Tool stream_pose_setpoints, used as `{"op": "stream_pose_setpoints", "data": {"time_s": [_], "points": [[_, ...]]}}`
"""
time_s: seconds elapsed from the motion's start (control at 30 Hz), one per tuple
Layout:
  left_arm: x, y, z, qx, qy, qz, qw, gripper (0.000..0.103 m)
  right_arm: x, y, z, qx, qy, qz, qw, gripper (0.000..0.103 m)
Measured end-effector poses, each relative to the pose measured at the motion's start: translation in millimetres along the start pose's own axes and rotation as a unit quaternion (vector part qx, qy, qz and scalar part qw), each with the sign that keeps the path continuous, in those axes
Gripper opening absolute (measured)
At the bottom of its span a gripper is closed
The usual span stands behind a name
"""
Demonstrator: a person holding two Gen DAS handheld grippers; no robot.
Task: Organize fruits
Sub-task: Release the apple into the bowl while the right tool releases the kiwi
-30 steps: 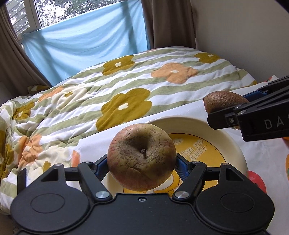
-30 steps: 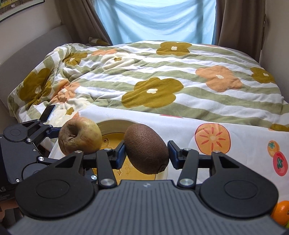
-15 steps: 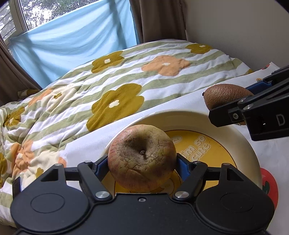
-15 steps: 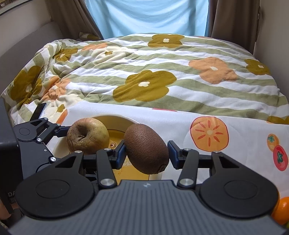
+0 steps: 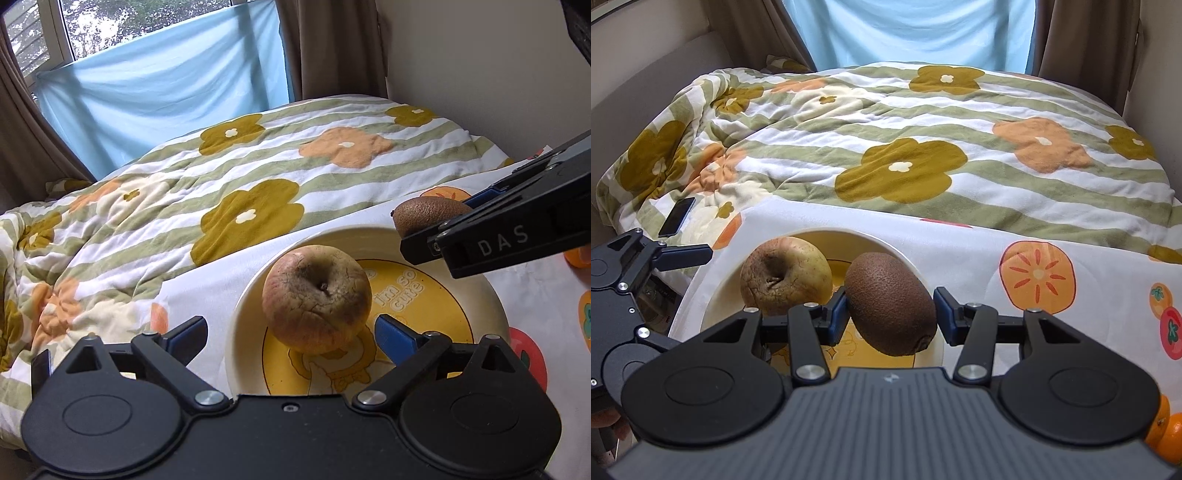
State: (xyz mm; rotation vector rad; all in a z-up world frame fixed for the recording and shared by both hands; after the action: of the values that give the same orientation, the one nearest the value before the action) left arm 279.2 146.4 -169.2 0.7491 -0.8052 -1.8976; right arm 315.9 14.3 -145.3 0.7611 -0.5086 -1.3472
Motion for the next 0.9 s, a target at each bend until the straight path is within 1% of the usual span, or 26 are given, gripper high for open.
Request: {"op": "stream_pose_setpoints", "data": {"time_s": [0.1, 0.17, 0.27, 0.4, 0.6, 0.63, 0.7, 0.73, 0.77, 0.83, 0.9], "points": [[-2, -3, 10, 0.001, 0.007, 0.009, 0.9999, 0.099, -6, -4, -6, 0.005, 0.006, 0.019, 1.0, 0.064], [-1, -4, 14, 0.004, 0.008, 0.012, 0.9999, 0.099, -11, -10, -11, 0.017, 0.009, 0.051, 0.999, 0.064], [-1, -5, 19, 0.009, 0.01, 0.011, 0.9999, 0.099, -16, -19, -18, 0.023, 0.01, 0.094, 0.995, 0.064], [0, -9, 20, 0.003, 0.008, 0.005, 0.9999, 0.099, -21, -26, -23, 0.026, 0.014, 0.131, 0.991, 0.064], [0, -17, 21, -0.004, 0.008, 0.008, 0.9999, 0.099, -35, -35, -27, 0.033, 0.008, 0.187, 0.982, 0.063], [-1, -19, 22, -0.004, 0.008, 0.009, 0.9999, 0.099, -36, -36, -27, 0.039, 0.004, 0.195, 0.98, 0.065], [-2, -20, 22, -0.006, 0.007, 0.012, 0.9999, 0.099, -42, -38, -23, 0.061, -0.016, 0.221, 0.973, 0.073], [-2, -21, 22, -0.006, 0.007, 0.014, 0.9998, 0.099, -44, -38, -23, 0.066, -0.023, 0.233, 0.97, 0.073], [-2, -22, 23, -0.007, 0.007, 0.015, 0.9998, 0.099, -47, -40, -22, 0.066, -0.023, 0.242, 0.968, 0.073], [-1, -22, 24, -0.009, 0.008, 0.016, 0.9998, 0.099, -48, -42, -22, 0.059, -0.022, 0.244, 0.968, 0.076], [-1, -22, 28, -0.006, 0.008, 0.016, 0.9998, 0.099, -46, -43, -19, 0.057, -0.024, 0.232, 0.971, 0.09]]}}
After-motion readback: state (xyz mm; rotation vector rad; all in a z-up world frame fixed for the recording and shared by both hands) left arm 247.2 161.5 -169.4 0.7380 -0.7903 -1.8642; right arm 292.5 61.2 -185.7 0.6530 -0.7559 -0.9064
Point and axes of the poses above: each gripper's, at about its wrist camera, not at the fingertips, and z roughly against the way its jaws point, x to its right, y to its top, the point moved 2 cm from there along -z, roughly the way its jaws point, and after that the axes turned 9 degrees about x, right-handed, at the moved point
